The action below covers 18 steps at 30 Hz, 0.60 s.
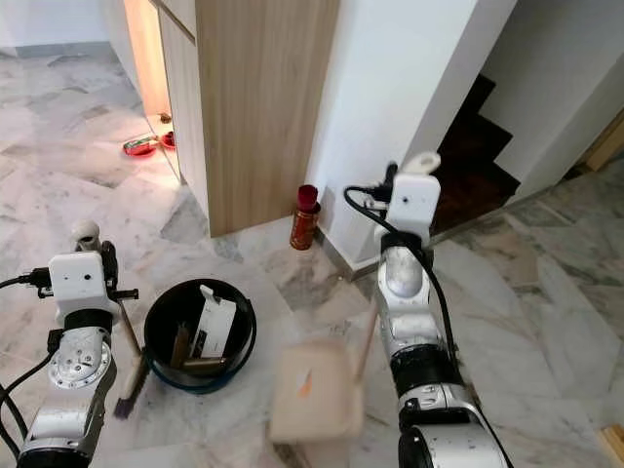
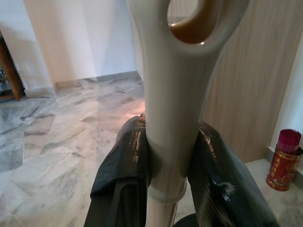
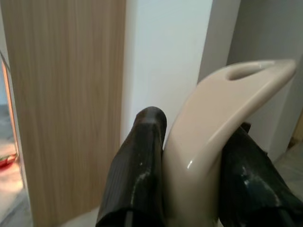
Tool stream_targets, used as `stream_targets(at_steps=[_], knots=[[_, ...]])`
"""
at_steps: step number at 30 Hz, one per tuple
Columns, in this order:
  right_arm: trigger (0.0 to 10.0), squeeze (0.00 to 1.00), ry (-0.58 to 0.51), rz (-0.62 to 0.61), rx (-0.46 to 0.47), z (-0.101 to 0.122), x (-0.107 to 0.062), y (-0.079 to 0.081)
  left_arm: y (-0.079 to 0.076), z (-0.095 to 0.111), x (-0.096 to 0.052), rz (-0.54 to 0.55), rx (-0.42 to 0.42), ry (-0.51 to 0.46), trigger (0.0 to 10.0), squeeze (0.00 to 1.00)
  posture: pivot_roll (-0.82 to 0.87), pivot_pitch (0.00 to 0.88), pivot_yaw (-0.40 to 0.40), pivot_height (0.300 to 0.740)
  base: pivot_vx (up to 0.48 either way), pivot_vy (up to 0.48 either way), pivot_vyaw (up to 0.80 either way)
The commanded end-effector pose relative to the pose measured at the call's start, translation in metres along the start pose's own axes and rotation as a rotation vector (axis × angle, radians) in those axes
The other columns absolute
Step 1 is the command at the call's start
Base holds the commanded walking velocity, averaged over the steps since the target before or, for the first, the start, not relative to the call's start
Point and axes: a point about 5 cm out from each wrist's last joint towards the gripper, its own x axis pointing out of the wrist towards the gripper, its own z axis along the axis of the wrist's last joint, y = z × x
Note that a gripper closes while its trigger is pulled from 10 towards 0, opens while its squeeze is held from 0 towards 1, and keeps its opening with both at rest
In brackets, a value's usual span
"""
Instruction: Sweep floor
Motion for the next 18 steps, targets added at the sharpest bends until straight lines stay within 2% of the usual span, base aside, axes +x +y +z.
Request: stream_targets(at_steps=[1, 6, 12, 18], knots=[[10.0, 0.00, -0.048, -0.027, -0.031, 0.008, 0.006, -0.011, -0.002, 0.007, -0.001, -0.031, 0.005, -0.039, 10.0, 0.00, 0.24, 0.046, -0.157, 0.740, 0.000, 0.000, 0.00], [10.0, 0.00, -0.037, -0.020, -0.054, 0.002, 0.003, -0.008, 0.003, 0.005, -0.001, -0.043, 0.023, -0.029, 10.0, 0.00, 0.25, 0.045, -0.135, 0.740, 0.000, 0.000, 0.00], [10.0, 0.00, -0.030, -0.017, -0.041, -0.007, -0.003, -0.003, 0.012, 0.000, -0.004, -0.068, 0.052, -0.006, 10.0, 0.00, 0.27, 0.036, -0.096, 0.740, 0.000, 0.000, 0.00], [10.0, 0.00, -0.021, -0.012, -0.025, -0.015, -0.010, 0.000, 0.010, -0.002, -0.006, -0.095, 0.053, 0.008, 10.0, 0.00, 0.28, 0.014, -0.080, 0.740, 0.000, 0.000, 0.00]])
